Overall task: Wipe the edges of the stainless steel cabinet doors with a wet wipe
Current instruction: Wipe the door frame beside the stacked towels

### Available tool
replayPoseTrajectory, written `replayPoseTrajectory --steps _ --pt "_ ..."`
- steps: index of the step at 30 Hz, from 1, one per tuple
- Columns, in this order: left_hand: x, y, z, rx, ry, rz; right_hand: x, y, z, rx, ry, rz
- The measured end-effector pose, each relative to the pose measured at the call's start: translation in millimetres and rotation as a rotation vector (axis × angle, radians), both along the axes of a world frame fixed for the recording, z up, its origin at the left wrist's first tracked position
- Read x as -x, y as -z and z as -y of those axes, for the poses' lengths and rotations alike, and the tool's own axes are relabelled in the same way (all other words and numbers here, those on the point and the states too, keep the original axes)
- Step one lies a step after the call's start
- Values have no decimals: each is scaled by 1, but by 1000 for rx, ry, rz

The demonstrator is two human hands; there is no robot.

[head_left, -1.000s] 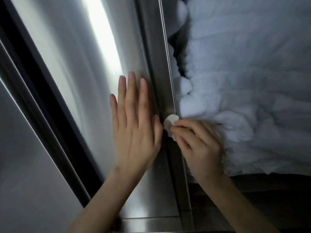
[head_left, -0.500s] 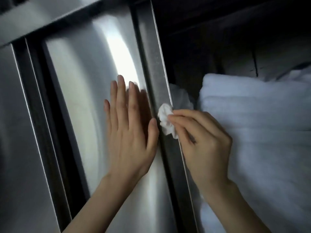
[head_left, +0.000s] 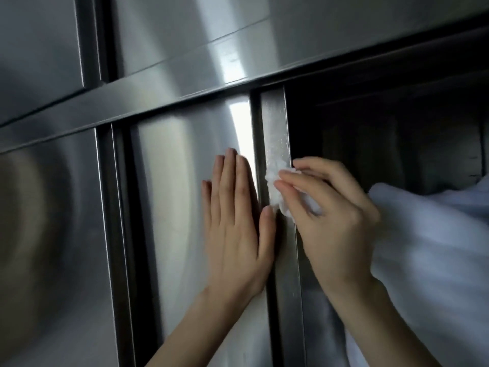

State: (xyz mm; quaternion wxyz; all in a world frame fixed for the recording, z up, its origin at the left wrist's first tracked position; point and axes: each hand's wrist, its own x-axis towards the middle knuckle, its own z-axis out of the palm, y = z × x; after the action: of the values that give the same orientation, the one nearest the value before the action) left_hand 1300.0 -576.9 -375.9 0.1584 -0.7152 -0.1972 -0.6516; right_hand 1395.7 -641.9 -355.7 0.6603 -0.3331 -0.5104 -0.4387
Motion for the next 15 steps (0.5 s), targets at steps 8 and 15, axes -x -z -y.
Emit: replayPoseTrajectory --steps 8,15 --pt "-2 1 -2 -19 -55 -19 1 -8 -7 -48 5 -37" --pt "-2 1 1 1 -70 -14 0 -45 2 -18 -116 -87"
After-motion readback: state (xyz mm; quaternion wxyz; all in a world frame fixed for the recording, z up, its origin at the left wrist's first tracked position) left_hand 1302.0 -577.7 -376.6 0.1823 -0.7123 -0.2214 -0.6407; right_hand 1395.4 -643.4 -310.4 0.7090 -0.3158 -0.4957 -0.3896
